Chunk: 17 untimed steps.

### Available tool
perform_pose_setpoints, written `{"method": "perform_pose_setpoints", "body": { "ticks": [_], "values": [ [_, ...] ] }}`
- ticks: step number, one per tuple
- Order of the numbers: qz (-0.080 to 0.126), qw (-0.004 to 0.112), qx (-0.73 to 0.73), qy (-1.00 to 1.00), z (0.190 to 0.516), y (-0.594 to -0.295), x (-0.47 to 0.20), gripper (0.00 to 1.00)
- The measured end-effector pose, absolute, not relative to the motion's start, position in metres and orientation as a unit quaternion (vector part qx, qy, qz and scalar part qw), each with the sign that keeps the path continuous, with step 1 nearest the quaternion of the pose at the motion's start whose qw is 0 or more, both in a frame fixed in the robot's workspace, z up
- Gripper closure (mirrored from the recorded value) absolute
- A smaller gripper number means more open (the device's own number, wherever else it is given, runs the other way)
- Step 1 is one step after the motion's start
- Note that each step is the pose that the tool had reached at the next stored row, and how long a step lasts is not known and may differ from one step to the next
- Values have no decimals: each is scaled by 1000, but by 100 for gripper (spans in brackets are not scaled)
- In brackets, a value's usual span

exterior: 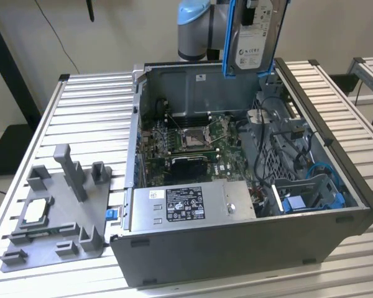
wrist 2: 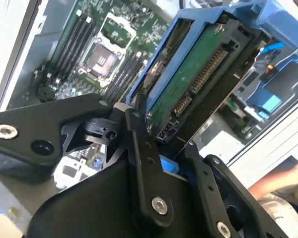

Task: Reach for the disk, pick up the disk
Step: 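Pick up the disk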

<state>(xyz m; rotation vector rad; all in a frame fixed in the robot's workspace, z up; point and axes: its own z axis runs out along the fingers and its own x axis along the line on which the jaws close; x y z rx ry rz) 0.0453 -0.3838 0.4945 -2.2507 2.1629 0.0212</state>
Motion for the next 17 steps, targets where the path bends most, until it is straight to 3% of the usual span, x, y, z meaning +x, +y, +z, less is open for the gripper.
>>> {"method": "perform_pose_setpoints", "body": {
  "ticks": [17],
  "values": [
    [7, 10, -721, 693, 494, -384, 110, 100]
  ]
}}
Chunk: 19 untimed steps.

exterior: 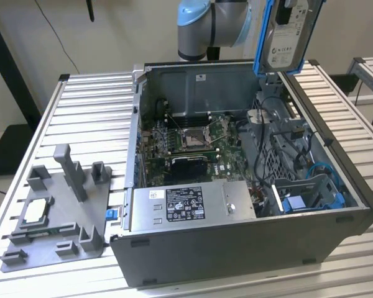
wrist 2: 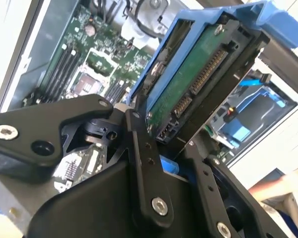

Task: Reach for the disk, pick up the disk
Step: 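Pick up the disk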

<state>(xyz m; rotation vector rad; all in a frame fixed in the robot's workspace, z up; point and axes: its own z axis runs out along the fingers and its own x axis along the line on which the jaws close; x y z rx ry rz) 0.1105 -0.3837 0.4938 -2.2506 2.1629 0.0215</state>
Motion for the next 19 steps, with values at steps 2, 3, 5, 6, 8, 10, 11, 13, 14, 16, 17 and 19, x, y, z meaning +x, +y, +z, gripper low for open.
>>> {"method": "perform_pose_setpoints", "body": {
  "ticks": [2, 3, 5, 6, 8, 10, 11, 13, 14, 16, 17, 19],
  "values": [
    [7, 10, -721, 693, 494, -384, 111, 100],
    [7, 10, -721, 693, 494, -384, 111, 100],
    [7, 10, -721, 693, 494, -384, 111, 100],
    [7, 10, -721, 693, 494, -384, 111, 100],
    [7, 10, -721, 693, 494, -384, 111, 100],
    [7, 10, -721, 693, 494, -386, 111, 100],
    [7, 10, -721, 693, 494, -387, 111, 100],
    [7, 10, -721, 693, 494, -390, 111, 100],
    [7, 10, -721, 693, 494, -392, 111, 100],
    [7, 10, -721, 693, 494, -395, 111, 100],
    [7, 10, -721, 693, 494, -397, 111, 100],
    [7, 10, -721, 693, 494, -400, 111, 100]
  ]
}}
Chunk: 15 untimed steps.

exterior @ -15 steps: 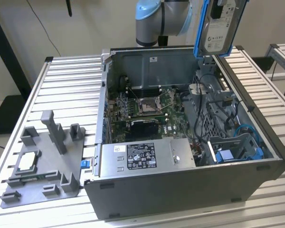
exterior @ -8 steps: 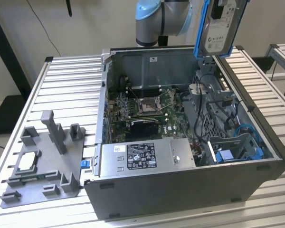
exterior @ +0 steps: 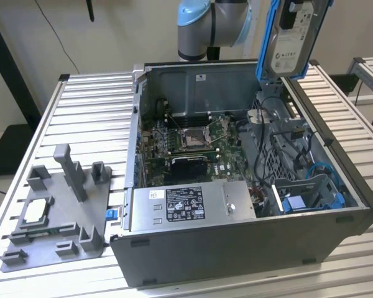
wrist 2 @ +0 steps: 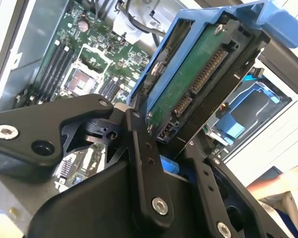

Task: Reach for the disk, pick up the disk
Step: 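Pick up the disk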

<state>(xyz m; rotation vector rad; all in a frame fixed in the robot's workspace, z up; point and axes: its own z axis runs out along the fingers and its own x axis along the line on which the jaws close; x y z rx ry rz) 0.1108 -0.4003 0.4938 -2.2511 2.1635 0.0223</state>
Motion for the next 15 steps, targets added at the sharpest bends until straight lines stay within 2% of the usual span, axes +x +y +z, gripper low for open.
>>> {"method": "perform_pose_setpoints", "body": {
  "ticks": [15],
  "values": [
    [9, 8, -721, 693, 494, -439, 112, 100]
  ]
}}
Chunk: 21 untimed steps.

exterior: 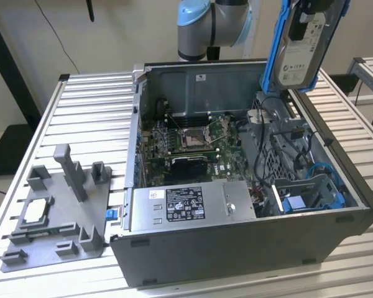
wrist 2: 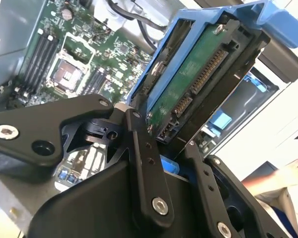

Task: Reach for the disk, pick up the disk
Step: 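Pick up the disk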

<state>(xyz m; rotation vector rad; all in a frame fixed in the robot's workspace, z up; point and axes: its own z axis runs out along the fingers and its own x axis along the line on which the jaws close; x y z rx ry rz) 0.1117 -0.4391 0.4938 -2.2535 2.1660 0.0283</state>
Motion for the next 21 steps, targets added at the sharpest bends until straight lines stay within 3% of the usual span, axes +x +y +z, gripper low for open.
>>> {"method": "perform_pose_setpoints", "body": {
  "ticks": [21],
  "values": [
    [10, 7, -721, 693, 493, -503, 112, 100]
  ]
}}
